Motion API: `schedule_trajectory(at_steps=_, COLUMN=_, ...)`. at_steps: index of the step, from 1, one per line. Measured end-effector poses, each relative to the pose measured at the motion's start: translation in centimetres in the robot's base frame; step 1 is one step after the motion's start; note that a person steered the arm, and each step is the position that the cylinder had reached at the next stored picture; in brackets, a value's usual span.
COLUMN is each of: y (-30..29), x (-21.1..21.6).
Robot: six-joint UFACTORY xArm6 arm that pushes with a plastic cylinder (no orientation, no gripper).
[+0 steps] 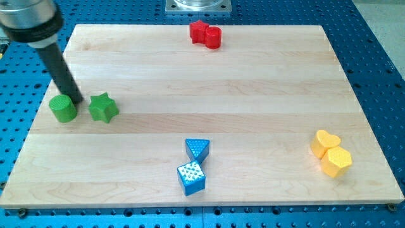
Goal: Place the green star to the top left of the blue cube
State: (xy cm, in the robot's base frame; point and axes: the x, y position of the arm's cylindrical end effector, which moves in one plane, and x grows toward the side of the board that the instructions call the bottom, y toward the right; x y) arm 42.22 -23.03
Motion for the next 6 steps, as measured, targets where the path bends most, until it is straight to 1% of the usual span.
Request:
schedule_trajectory(at_steps=1, y=-1.5, x=0.6)
schedule_trajectory(at_steps=2, y=4.0, x=1.4)
schedule_trajectory(at_steps=3, y=11.8, x=2.9)
schedule_trajectory(at_steps=4, y=14.3, x=6.8)
schedule_trajectory(at_steps=5, y=12.1, x=4.7)
schedule_trajectory(at_steps=6, y=10.1, x=10.7)
